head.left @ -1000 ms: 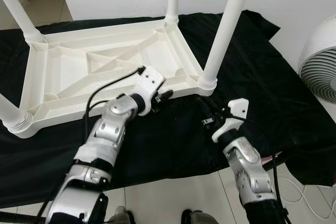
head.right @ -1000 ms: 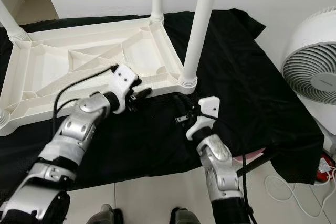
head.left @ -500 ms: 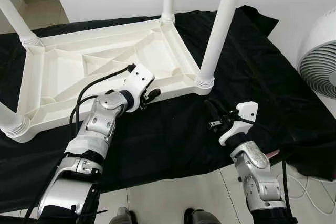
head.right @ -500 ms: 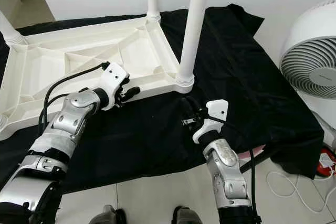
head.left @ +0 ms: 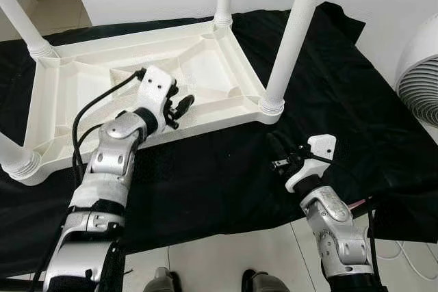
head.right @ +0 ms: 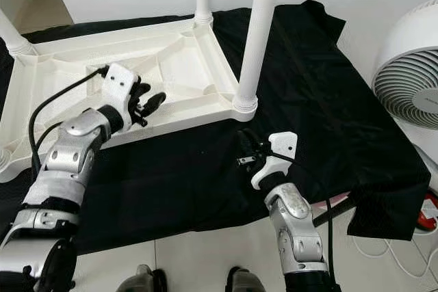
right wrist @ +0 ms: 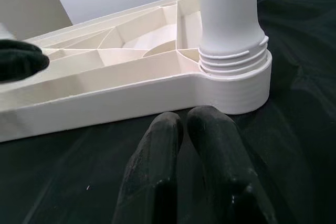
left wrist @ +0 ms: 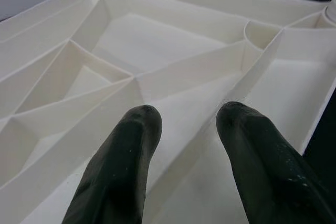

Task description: Building children table

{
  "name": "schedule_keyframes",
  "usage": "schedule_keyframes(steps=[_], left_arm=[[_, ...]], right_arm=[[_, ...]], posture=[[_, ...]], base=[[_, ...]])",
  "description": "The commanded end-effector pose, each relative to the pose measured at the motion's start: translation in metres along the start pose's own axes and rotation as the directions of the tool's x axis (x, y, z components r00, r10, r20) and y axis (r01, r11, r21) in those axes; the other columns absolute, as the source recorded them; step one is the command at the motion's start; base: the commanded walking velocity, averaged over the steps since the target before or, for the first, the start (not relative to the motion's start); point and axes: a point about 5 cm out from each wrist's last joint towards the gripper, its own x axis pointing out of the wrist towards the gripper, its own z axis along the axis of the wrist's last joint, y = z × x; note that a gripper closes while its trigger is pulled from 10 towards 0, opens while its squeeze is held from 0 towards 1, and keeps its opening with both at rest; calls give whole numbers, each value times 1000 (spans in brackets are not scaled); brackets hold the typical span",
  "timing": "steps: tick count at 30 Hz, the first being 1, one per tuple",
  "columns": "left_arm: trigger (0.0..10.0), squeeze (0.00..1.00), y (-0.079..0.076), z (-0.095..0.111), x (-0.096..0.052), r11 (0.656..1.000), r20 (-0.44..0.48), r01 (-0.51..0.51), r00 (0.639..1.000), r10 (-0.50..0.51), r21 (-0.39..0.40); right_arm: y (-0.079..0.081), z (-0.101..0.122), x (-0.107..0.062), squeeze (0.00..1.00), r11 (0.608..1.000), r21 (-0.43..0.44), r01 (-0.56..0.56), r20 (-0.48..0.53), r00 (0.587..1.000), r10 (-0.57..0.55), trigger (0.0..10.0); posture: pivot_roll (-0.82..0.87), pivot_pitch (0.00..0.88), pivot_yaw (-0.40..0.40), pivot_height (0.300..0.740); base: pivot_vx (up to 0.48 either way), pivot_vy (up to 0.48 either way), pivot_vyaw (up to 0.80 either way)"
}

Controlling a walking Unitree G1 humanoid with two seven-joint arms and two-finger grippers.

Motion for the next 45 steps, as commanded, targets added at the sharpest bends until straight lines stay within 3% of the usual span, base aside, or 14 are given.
schedule_keyframes(steps=[1,18,19,28,29,31,32,35,37,40,45], left_arm=[[10000,0,4,-3,-2,997,-18,-79,997,79,15],[10000,0,-12,-15,-17,979,-69,181,982,-176,90],[10000,1000,-13,-15,-16,979,-68,187,981,-182,79],[10000,1000,-14,-12,-15,970,-86,215,975,-206,110],[10000,886,-15,-13,-16,966,-98,226,972,-215,123],[10000,886,-15,-13,-16,966,-98,226,972,-215,123],[10000,0,-14,-16,-16,965,-124,225,970,-209,132],[10000,0,-14,-16,-16,965,-124,225,970,-209,132],[10000,0,-15,-25,-17,961,-198,237,958,-207,143],[10000,0,-15,-30,-17,960,-233,240,951,-202,147],[10000,0,-11,-39,-13,979,-326,157,939,-106,133]], right_arm=[[2,-2,-2,0,1000,8,-2,-14,1000,3,10000],[-4,0,-2,0,1000,-13,7,-25,1000,-8,10000],[-4,0,-2,0,1000,-17,6,-26,1000,-6,10000],[-5,0,-3,0,1000,-26,8,-31,999,-9,10000],[-5,0,-3,0,1000,-27,9,-33,999,-9,10000],[-5,0,-3,0,1000,-27,9,-33,999,-9,10000],[-5,0,-3,0,1000,-27,9,-33,999,-10,10000],[-5,0,-3,0,1000,-27,9,-33,999,-10,10000],[-3,0,-2,0,1000,-29,9,-33,999,-10,10000],[-3,-1,-2,0,999,-30,10,-33,999,-11,10000],[-2,-1,-2,0,999,-34,14,-31,999,-15,10000]], posture=[[-93,146,64,740],[-107,155,60,740],[-107,155,60,740],[-110,156,64,740],[-110,156,64,740],[-110,156,64,740],[-110,156,64,740],[-110,156,64,740],[-113,155,71,740],[-113,155,71,740],[-109,153,73,740]], base=[[0,0,0],[0,0,0],[0,0,0],[0,0,0],[0,0,0],[0,0,0],[0,0,0],[0,0,0],[0,0,0],[0,0,0],[0,0,0]])
